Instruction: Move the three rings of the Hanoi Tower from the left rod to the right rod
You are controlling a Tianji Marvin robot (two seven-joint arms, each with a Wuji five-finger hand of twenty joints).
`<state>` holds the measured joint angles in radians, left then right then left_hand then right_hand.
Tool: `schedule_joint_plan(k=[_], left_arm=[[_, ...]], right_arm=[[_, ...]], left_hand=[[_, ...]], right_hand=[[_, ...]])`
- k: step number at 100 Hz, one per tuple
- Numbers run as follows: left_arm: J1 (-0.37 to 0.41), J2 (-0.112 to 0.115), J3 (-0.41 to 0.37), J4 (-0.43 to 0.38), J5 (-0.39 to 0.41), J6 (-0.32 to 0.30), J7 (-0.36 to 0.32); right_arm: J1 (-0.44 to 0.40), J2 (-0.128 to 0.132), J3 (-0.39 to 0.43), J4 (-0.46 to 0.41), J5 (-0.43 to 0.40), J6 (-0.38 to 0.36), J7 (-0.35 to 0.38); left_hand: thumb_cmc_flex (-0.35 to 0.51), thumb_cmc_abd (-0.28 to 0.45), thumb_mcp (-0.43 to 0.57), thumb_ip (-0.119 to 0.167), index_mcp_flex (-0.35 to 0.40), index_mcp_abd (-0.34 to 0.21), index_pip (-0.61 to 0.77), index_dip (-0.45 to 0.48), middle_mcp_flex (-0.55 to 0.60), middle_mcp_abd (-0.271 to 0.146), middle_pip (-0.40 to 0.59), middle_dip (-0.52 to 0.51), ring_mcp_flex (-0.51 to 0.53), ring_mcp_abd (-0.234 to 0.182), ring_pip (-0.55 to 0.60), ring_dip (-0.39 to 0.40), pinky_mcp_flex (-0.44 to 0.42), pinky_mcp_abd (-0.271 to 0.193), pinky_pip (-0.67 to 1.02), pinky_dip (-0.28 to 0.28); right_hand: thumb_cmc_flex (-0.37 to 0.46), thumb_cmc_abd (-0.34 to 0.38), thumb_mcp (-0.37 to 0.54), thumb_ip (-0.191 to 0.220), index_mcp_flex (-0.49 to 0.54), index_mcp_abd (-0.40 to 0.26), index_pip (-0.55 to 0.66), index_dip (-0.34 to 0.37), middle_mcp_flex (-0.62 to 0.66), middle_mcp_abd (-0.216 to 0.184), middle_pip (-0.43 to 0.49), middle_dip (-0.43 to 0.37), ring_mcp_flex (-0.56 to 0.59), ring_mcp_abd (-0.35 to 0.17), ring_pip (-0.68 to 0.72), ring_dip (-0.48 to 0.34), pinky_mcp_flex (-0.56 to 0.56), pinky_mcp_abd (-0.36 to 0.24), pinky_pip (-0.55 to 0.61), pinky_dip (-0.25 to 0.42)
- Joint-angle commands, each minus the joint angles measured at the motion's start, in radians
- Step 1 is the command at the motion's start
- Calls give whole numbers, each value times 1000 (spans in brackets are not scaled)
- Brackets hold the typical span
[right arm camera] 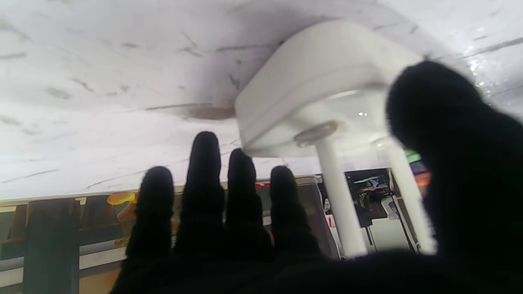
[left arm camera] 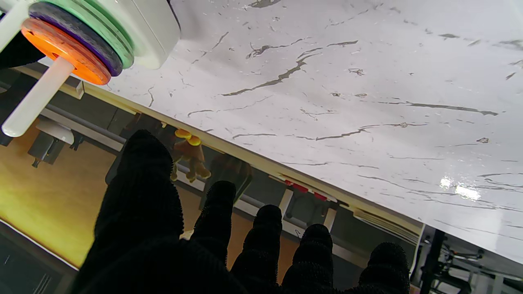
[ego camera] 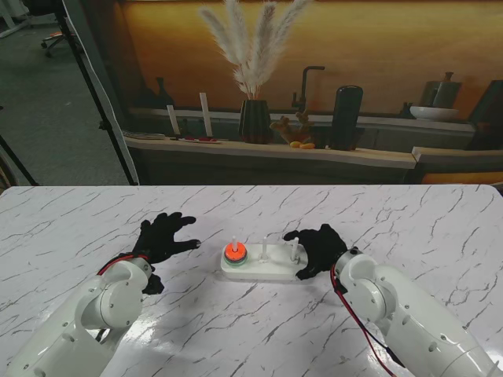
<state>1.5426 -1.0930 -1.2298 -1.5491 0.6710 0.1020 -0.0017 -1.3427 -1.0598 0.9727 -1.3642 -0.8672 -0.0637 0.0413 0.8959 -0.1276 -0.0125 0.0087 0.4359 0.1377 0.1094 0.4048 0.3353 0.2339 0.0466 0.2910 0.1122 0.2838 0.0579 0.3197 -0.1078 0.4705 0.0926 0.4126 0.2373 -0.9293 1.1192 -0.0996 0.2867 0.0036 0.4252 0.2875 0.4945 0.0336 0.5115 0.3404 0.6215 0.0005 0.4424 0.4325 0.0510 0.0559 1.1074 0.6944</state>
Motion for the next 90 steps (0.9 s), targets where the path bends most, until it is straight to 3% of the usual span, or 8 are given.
schedule_joint_plan(k=[1, 22, 28, 29, 33, 41, 78, 90], left_arm=[[0, -5, 4, 0, -3, -15, -13], [-17, -5, 23, 13, -2, -25, -14], [-33, -6, 43, 32, 5, -40, 0], [-37, -7, 48, 38, 8, -45, 8], [-51, -9, 66, 56, 19, -61, 34], [-70, -8, 92, 69, 45, -69, 43], [-117, -10, 161, 80, 18, -67, 18], [-128, -8, 178, 81, 9, -65, -4]], right_arm=[[-15, -1, 10, -10, 2, -2, 2], [-67, -2, 102, -65, 8, 2, 1], [-90, -4, 137, -86, 4, -1, -5], [-93, -4, 142, -88, 2, -3, -12], [-106, -7, 165, -98, -6, -8, -39], [-136, -12, 212, -132, -8, -8, -61], [-205, -24, 338, -197, -14, 11, -130], [-211, -22, 350, -196, -57, 55, -144]], left_hand=[[19, 27, -14, -22, -14, 13, -3, -11, -19, 11, -10, -10, -19, -18, -17, 1, -8, 24, -47, -12], [38, -30, -12, -17, -34, 18, -12, -15, -24, 9, -9, -10, -6, -9, -11, 2, -6, 28, -42, -8], [53, -90, -3, 1, -44, 28, -8, -11, -12, 11, 1, 3, 21, -3, 5, 15, 0, 47, 60, 81], [66, -122, 0, 10, -44, 36, -2, -6, -5, 18, 6, 10, 44, 4, 20, 30, 13, 63, 142, 141], [83, -162, 4, 21, -41, 42, 8, 4, 7, 22, 16, 23, 72, 12, 41, 53, 26, 69, 250, 214], [96, -194, 14, 29, -45, 46, 18, 23, 9, 21, 25, 45, 99, 17, 68, 91, 21, 71, 413, 292], [122, -252, 75, 27, -40, 48, 45, 69, 8, 24, 37, 79, 142, 32, 150, 195, 11, 71, 678, 309], [117, -265, 109, 24, -39, 45, 48, 87, 10, 27, 39, 87, 157, 38, 220, 278, 24, 62, 785, 346]], right_hand=[[-46, -20, 16, -70, -53, -21, -21, -6, -28, 6, -17, 3, -14, 15, -15, 7, -21, 306, -18, 18], [-81, 35, -13, -73, -53, -32, -42, -4, -34, 4, -37, -2, -33, 20, -46, 1, -41, 309, -53, 17], [-89, 76, -50, -64, -38, -47, -45, 5, -27, 3, -44, 0, -38, 24, -62, -3, -47, 312, -73, 16], [-93, 81, -52, -64, -34, -49, -45, 6, -26, 3, -44, 0, -37, 24, -63, -3, -46, 315, -73, 16], [-96, 91, -65, -60, -22, -56, -44, 11, -13, 1, -48, -1, -31, 25, -69, -5, -42, 322, -77, 17], [-90, 98, -73, -56, -16, -61, -45, 15, -5, -3, -56, -1, -32, 27, -84, -11, -47, 330, -103, 5], [-65, 129, -100, -44, 4, -52, -39, 27, 30, -3, -49, 6, -10, 27, -82, -8, -35, 334, -104, 0], [-22, 181, -152, -21, 15, -34, -30, 36, 43, 4, -37, 10, 2, 32, -69, -3, -22, 334, -90, -3]])
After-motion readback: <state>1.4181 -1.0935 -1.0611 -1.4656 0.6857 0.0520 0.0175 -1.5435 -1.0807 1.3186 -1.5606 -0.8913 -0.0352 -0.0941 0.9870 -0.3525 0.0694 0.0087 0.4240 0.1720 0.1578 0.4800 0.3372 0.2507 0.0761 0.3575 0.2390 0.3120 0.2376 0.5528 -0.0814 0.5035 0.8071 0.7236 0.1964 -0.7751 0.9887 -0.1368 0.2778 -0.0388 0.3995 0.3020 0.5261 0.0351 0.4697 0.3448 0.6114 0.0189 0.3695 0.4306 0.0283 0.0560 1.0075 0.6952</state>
